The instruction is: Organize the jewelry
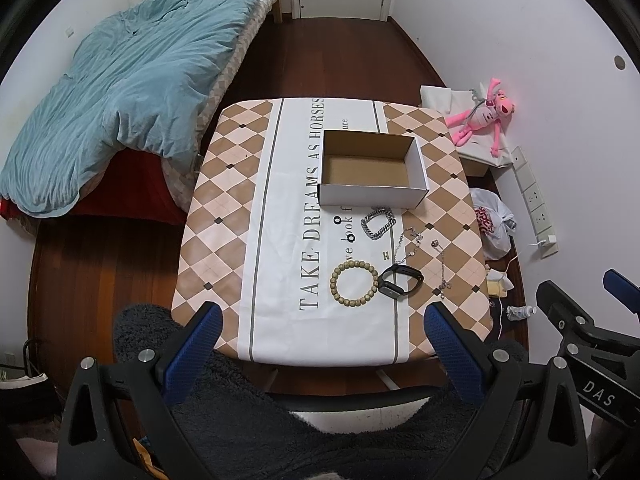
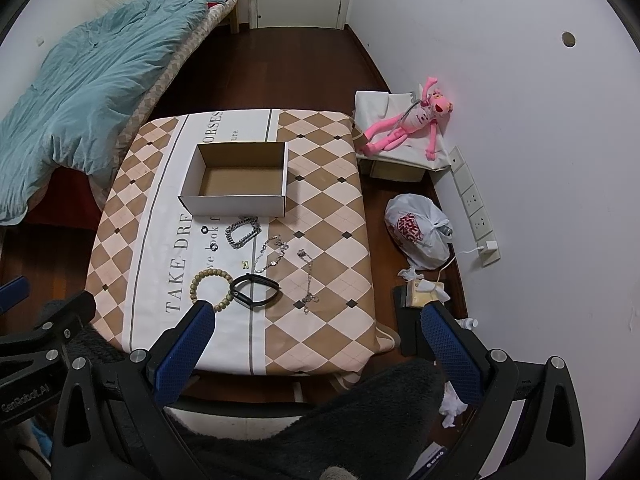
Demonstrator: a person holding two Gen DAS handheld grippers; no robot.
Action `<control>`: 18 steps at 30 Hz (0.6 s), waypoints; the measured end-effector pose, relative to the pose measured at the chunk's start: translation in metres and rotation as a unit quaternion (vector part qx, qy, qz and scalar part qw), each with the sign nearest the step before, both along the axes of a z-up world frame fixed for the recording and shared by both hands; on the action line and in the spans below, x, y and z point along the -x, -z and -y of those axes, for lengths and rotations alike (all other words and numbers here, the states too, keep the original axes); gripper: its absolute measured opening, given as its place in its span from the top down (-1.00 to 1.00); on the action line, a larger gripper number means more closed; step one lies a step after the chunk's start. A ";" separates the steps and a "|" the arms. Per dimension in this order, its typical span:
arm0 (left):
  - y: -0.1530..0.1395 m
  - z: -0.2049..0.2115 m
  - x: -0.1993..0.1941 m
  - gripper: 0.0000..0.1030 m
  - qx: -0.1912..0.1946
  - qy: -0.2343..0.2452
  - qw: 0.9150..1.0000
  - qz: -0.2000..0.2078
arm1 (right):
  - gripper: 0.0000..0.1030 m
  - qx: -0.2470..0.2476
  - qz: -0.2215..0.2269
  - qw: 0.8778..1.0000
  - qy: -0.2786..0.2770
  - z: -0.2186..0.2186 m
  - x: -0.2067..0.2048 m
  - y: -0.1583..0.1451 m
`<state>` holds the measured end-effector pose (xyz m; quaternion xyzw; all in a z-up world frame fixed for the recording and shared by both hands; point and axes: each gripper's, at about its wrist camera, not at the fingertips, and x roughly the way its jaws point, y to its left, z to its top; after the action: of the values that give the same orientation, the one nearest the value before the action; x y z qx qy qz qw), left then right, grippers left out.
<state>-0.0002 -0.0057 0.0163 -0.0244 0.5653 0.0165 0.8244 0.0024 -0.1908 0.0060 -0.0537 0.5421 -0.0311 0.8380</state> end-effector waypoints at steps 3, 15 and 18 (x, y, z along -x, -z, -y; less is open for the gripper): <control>0.002 -0.001 0.000 -0.99 0.000 0.001 1.000 0.000 | -1.00 0.001 0.001 1.000 0.000 -0.003 -0.002 -0.002; -0.003 0.000 0.001 -0.99 0.002 0.000 1.000 0.000 | -1.00 0.001 0.002 1.000 -0.001 -0.005 -0.003 -0.006; -0.003 0.000 0.001 -0.99 0.002 0.000 1.000 0.001 | -1.00 0.000 0.002 1.000 0.000 -0.005 -0.002 -0.006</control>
<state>-0.0014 -0.0059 0.0189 -0.0257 0.5648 0.0151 0.8247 0.0046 -0.1861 0.0124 -0.0542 0.5403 -0.0309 0.8392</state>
